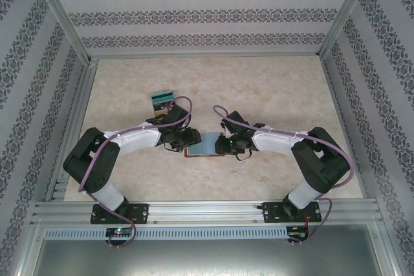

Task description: Take the credit cards out of the card holder

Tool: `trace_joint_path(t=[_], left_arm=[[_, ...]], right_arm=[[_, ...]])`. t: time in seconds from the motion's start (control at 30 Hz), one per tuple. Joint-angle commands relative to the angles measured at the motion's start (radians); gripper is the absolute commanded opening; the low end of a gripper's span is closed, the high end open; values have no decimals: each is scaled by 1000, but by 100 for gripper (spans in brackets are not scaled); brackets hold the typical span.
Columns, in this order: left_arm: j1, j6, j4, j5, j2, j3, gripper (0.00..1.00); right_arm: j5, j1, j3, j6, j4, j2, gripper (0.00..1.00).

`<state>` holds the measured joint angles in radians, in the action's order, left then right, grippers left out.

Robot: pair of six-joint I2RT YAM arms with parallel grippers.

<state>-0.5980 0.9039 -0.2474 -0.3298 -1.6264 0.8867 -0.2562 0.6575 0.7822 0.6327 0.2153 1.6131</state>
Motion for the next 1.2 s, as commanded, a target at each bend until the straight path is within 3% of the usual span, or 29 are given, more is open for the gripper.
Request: trace_joint_path(t=[0.0, 0.7, 1.17], left_arm=[[-8, -28, -43, 33, 21, -9, 49], [-8, -31, -35, -19, -50, -14, 49], [-8, 1, 145, -148, -23, -47, 58]], right_arm=[[0, 12, 2, 7, 14, 35, 28], [0, 17, -15, 13, 9, 24, 28], [3, 23, -17, 15, 9, 25, 28]])
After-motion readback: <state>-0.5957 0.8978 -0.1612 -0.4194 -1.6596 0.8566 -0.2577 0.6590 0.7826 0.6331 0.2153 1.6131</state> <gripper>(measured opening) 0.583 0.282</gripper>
